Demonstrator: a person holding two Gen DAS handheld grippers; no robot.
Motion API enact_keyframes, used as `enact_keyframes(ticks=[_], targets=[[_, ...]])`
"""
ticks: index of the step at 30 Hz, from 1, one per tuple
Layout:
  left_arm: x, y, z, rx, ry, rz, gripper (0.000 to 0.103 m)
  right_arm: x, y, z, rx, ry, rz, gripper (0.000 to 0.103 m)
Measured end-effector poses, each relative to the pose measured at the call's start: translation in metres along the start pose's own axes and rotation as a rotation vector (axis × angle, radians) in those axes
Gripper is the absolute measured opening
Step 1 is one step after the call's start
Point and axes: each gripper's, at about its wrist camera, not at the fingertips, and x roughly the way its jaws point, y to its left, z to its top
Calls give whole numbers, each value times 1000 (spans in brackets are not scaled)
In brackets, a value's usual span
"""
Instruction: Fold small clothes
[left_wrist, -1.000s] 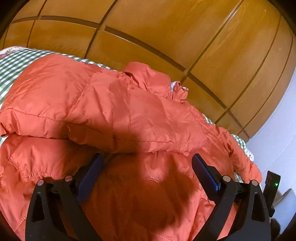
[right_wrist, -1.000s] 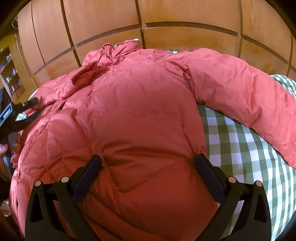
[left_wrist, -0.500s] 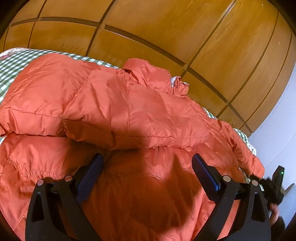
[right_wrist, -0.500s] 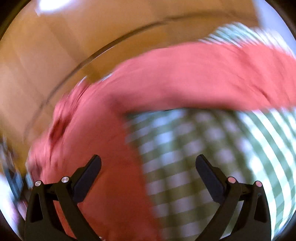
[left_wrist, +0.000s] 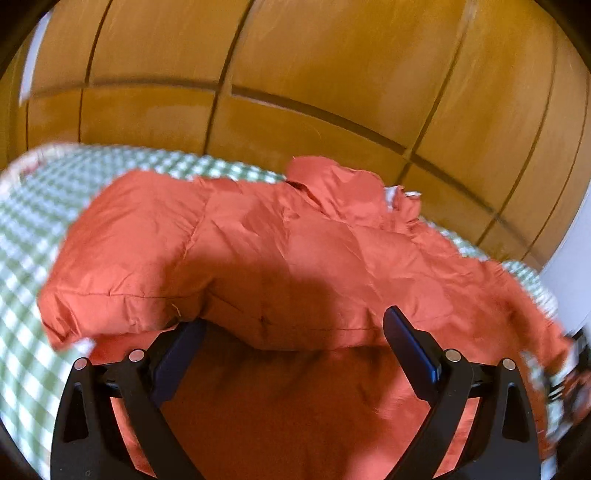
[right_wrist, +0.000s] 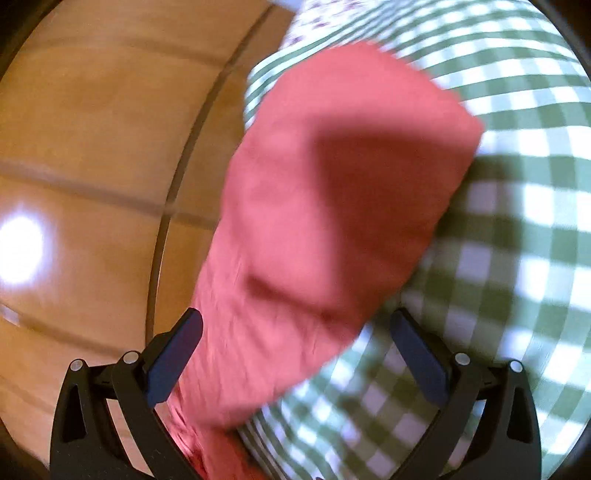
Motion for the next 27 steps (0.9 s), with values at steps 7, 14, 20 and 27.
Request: enact_keyframes(ticks=[7,14,20,27], targets=[[12,3,-11,6,57,-21,95,22,12,24,-1,-77,-65,101],[-23,-18,-14,120,-62,-164,95,6,-30,51,-22,-107,-71,26],[-48,0,5,-17,-176,-188,95,2,-44,58,-12,-81,40,12],[-66,-24,10,38,-91,-418,95,-4,-42,55,-13,-95,49,12]])
